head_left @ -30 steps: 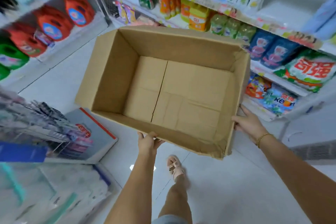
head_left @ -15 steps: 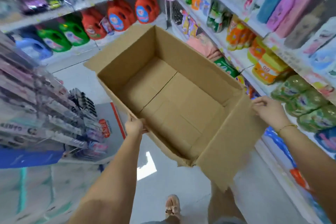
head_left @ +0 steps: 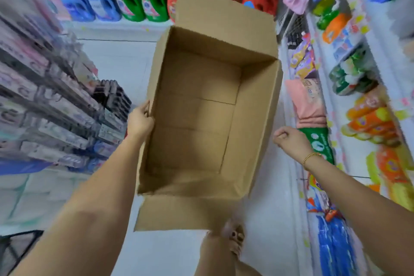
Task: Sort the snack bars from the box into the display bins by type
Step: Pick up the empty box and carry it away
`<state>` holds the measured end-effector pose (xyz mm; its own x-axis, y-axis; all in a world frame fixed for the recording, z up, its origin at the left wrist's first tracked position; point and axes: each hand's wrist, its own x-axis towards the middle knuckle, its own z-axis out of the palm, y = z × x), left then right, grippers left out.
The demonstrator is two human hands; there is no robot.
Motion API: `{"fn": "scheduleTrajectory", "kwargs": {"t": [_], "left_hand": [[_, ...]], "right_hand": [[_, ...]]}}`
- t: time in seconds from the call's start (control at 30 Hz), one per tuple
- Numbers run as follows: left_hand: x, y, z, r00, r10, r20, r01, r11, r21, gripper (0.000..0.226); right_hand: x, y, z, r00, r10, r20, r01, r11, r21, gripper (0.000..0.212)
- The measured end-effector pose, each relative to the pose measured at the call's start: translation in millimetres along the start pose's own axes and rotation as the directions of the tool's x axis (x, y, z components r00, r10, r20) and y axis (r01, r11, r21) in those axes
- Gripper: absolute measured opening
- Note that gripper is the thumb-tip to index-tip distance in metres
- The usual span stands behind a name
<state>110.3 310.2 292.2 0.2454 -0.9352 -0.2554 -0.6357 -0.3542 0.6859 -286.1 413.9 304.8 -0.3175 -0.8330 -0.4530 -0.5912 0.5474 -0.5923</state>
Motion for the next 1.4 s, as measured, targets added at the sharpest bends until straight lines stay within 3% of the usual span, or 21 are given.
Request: {"fn": "scheduleTrajectory", "kwargs": {"t": [0.2, 0.33, 0.47, 0.97, 1.13, 1.27, 1.4], "left_hand": [[55.3, -39.4, 12.4, 0.999, -0.034, 0.0, 0.034, 0.992, 0.121, 0.06], [97.2, -61.8, 30.6, 0.996, -0.063, 0.059, 0.05, 0.979, 0.196, 0.067], [124.2, -84.2, 55.5, 0.986, -0.147, 0.072, 0.128, 0.965, 0.228, 0.073], [242.6, -202.5, 150.2, 0.892, -0.448, -0.065, 0.45, 0.864, 0.226, 0.076], [281.4, -251.6, 159.4, 0.856, -0.513, -0.069, 0.515, 0.829, 0.217, 0.076], [272.1, -275.7, 185.1, 0.773, -0.619, -0.14, 0.634, 0.756, 0.163, 0.064], [215.4, -290.3, 234.2, 0.58, -0.793, -0.185, 0.803, 0.595, -0.038, 0.057]], "right_hand": [[97.2, -20.3, 25.5, 0.992, -0.038, 0.12, 0.053, 0.992, -0.117, 0.02], [162.8, -31.1, 46.5, 0.98, -0.052, 0.193, 0.089, 0.978, -0.191, 0.004], [221.4, -43.9, 67.5, 0.963, 0.001, 0.268, 0.079, 0.954, -0.289, 0.011], [462.5, -79.8, 214.5, 0.893, 0.087, 0.442, 0.135, 0.884, -0.447, 0.01], [513.7, -80.9, 271.1, 0.856, 0.133, 0.499, 0.181, 0.827, -0.532, 0.022], [544.6, -69.9, 305.5, 0.838, 0.218, 0.5, 0.123, 0.817, -0.563, 0.051], [550.7, -57.9, 323.7, 0.77, 0.407, 0.492, -0.135, 0.857, -0.497, 0.071]]}}
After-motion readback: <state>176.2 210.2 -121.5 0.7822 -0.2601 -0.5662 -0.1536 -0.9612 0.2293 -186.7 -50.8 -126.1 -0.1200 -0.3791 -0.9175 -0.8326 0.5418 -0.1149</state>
